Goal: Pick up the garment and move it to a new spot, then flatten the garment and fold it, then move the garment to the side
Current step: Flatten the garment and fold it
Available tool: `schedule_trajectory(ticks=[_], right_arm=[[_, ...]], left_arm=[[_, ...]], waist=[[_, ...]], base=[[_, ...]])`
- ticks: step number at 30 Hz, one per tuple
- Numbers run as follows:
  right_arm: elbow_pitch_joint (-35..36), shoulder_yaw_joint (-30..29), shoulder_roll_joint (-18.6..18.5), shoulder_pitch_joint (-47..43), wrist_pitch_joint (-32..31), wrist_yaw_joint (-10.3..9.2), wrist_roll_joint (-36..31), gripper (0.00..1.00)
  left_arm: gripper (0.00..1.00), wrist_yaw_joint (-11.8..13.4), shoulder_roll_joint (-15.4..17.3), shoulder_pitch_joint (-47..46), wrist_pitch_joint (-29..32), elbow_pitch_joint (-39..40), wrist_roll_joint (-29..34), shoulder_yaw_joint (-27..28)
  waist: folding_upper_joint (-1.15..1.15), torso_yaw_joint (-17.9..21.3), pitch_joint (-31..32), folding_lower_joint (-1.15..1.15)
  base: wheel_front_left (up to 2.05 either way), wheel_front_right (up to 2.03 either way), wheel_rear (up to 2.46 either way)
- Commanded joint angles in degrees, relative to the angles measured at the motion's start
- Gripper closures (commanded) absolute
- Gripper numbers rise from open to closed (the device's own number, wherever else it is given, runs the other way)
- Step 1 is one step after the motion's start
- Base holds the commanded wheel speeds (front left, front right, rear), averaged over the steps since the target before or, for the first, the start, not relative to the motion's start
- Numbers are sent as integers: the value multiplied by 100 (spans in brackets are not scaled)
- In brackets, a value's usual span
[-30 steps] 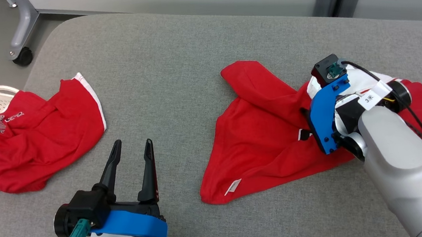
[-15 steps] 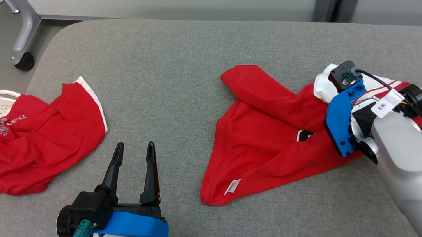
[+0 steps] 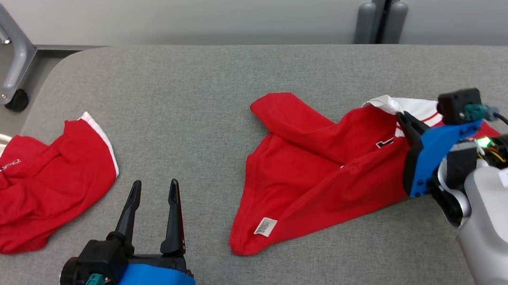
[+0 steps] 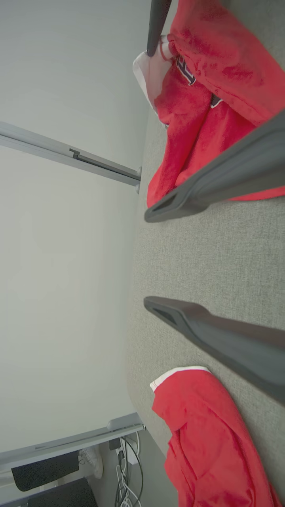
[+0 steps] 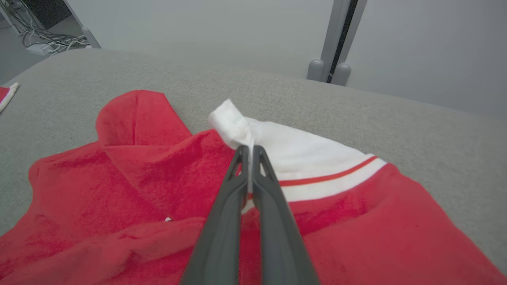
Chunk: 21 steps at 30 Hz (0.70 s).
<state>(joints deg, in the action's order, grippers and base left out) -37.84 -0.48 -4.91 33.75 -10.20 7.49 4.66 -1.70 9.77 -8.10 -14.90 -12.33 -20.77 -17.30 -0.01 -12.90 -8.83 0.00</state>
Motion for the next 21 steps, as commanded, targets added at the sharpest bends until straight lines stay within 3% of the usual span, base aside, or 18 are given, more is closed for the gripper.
schedule_trajectory(ticks=[1, 5, 6, 7, 13, 14, 15, 21], right_arm=[[394, -153, 53, -437, 85, 1, 134, 100], [1615, -495, 177, -1469, 144, 1, 422, 100], [1615, -495, 177, -1469, 144, 1, 422, 100], [2159, -661, 192, -1999, 94, 1, 553, 100], [2894, -669, 205, -3167, -159, 1, 1247, 100], [2944, -655, 203, -3335, -263, 1, 1273, 6], [2998, -663, 203, -3453, -340, 1, 1293, 0], [3359, -1054, 197, -3890, -1019, 1, 970, 0]], left_arm=[[0, 39, 51, 69, -11, 42, -34, 39], [0, 83, 127, 157, 16, 133, -61, 85], [0, 83, 127, 157, 16, 133, -61, 85], [0, 111, 154, 209, 34, 171, -85, 100], [0, 161, 231, 295, 52, 269, -121, 160], [0, 175, 240, 299, 56, 283, -129, 170], [0, 179, 248, 300, 56, 296, -137, 179], [0, 215, 260, 295, 62, 313, -155, 171]], waist=[[1, 156, 126, 0], [1, 382, 214, 0], [1, 382, 214, 0], [1, 498, 252, 0], [1, 775, 294, 0], [1, 821, 297, 0], [1, 865, 300, 0], [1, 985, 337, 0]], base=[[0, 0, 0], [0, 0, 0], [0, 0, 0], [0, 0, 0], [0, 0, 0], [0, 0, 0], [0, 0, 0], [0, 0, 0]])
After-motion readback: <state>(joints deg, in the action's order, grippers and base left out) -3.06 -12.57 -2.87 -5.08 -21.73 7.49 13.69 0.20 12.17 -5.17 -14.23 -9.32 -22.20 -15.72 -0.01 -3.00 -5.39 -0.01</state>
